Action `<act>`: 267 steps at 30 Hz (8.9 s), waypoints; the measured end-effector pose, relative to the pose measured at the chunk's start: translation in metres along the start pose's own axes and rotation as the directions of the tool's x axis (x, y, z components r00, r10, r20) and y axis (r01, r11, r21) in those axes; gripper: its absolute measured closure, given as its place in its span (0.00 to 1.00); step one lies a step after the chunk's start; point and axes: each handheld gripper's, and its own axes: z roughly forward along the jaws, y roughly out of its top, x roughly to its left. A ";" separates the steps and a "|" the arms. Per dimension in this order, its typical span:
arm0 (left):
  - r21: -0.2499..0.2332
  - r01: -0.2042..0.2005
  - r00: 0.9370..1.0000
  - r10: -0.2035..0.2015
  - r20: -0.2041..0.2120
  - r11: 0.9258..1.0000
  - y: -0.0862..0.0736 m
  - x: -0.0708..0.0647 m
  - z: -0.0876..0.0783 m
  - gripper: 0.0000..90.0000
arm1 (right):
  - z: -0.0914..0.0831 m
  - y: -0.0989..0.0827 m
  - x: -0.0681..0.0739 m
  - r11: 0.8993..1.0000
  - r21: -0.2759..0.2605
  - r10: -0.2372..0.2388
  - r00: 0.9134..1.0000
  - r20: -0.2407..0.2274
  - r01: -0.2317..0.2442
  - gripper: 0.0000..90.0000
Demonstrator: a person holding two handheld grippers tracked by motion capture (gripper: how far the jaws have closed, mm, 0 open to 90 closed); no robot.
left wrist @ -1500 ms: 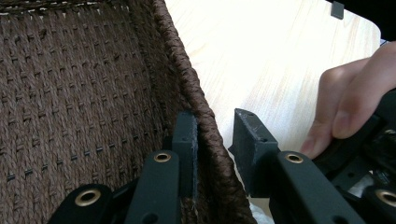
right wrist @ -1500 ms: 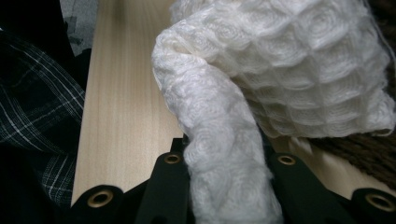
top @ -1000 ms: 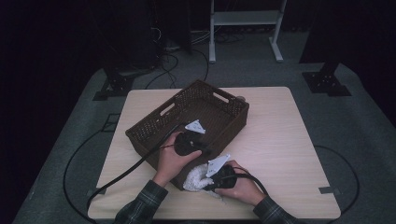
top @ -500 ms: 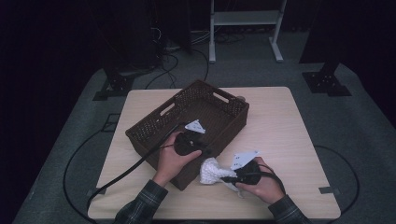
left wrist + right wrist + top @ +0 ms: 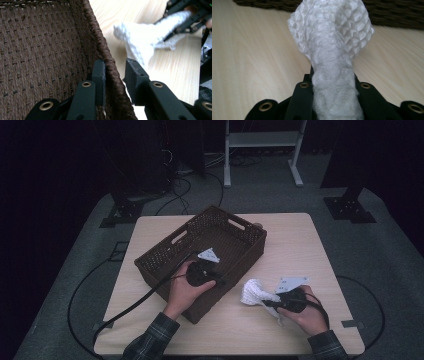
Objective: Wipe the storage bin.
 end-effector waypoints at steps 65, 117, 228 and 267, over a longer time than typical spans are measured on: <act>-0.144 0.063 0.997 -0.070 -0.043 0.988 -0.088 -0.018 -0.098 0.99 | -0.025 -0.030 -0.037 0.989 -0.022 0.147 0.981 0.130 -0.146 0.84; -0.197 -0.050 0.994 0.029 -0.108 0.979 -0.059 0.022 -0.118 0.55 | -0.031 -0.039 -0.040 0.985 -0.029 0.172 0.973 0.153 -0.170 0.84; -0.180 -0.091 0.995 0.082 -0.056 0.979 -0.073 -0.021 -0.035 0.81 | -0.033 -0.041 -0.044 0.983 -0.022 0.183 0.968 0.170 -0.181 0.84; -0.172 -0.083 0.996 0.076 -0.042 0.982 -0.072 -0.019 -0.035 0.82 | -0.010 -0.030 -0.014 0.992 0.068 0.100 0.993 0.059 -0.103 0.84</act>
